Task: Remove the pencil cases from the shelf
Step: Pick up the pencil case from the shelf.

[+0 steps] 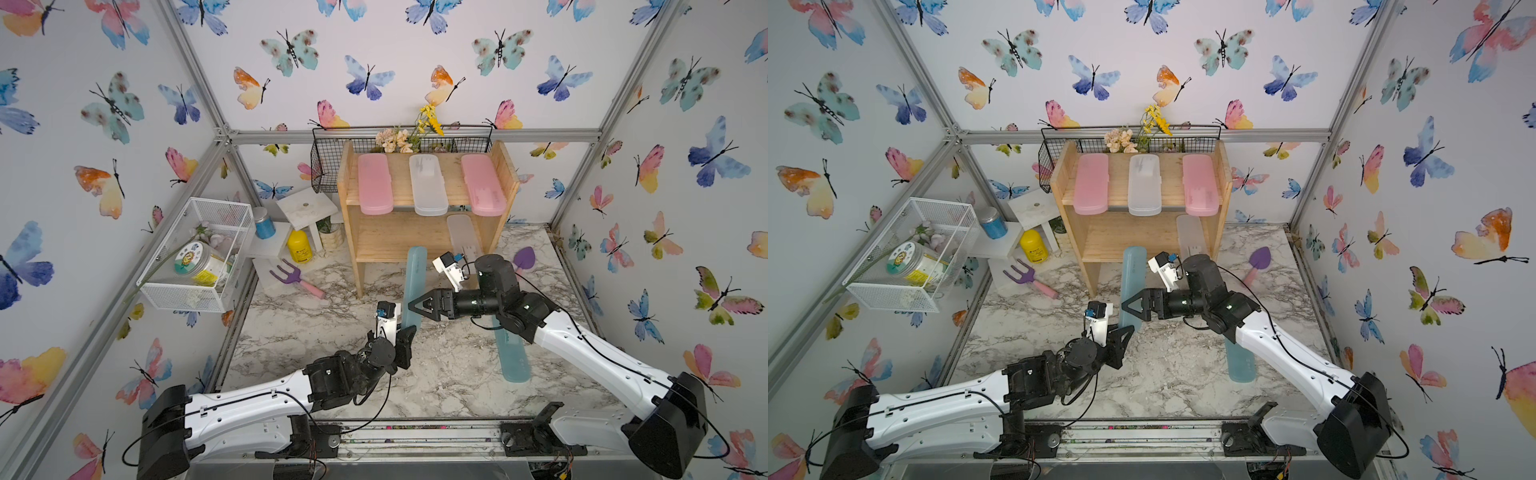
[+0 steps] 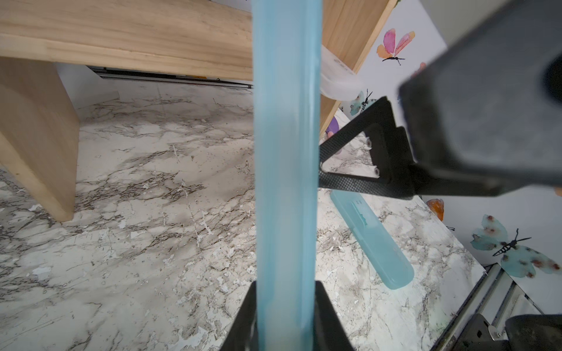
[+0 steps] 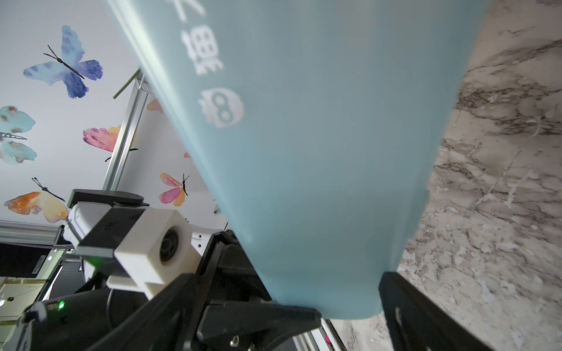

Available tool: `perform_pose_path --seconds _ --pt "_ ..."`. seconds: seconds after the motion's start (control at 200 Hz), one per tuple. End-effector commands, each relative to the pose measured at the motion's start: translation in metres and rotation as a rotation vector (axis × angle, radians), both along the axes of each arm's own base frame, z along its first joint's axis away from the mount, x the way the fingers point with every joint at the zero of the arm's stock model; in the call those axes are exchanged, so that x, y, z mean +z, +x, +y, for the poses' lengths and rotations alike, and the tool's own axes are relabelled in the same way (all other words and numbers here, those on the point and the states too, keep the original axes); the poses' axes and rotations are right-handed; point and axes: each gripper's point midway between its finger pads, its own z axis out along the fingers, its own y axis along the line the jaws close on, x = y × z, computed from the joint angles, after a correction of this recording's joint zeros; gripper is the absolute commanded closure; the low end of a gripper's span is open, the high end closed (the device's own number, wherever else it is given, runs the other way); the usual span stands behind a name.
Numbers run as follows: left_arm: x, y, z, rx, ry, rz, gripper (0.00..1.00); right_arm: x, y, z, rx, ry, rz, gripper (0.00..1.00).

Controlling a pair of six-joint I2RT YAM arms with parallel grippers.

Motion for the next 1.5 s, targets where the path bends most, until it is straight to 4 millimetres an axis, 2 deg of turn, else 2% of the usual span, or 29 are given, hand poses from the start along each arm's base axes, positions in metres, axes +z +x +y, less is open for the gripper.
perform_pose_path --seconds 0.0,0.315,0.471,0.651,0.961,1.081,1.231,1.422,1.497 --pt "0.005 0.002 0.004 0.026 -0.016 -0.01 0.89 0.014 0.008 0.013 -0.023 0.02 -0.052 0.01" --pt "-0.002 0.001 0.004 0.031 -0.011 0.005 0.88 0.01 0.018 0.027 -0.064 -0.008 -0.067 0.01" --pt "-0.001 0.001 0.006 0.033 -0.016 0.002 0.88 -0.005 0.031 0.016 -0.146 -0.107 -0.088 0.01" --pt "0.0 0.0 0.012 0.043 -0.031 -0.001 0.87 -0.018 0.037 0.009 -0.18 -0.168 -0.113 0.01" --pt "-0.002 -0.003 0.011 0.023 -0.047 0.007 0.87 -0.014 0.032 0.031 -0.08 -0.06 -0.123 0.01" --pt "0.0 -0.004 0.014 0.024 -0.066 0.005 0.86 -0.017 0.032 0.033 -0.072 -0.057 -0.121 0.07" --pt "0.001 -0.004 0.016 0.028 -0.085 0.005 0.86 -0.022 0.032 0.033 -0.071 -0.067 -0.12 0.21" --pt "0.004 -0.004 0.019 0.034 -0.085 0.001 0.86 -0.026 0.032 0.031 -0.077 -0.078 -0.123 0.23" --pt "0.004 -0.004 0.02 0.035 -0.094 -0.001 0.83 -0.027 0.031 0.029 -0.082 -0.084 -0.123 0.24"
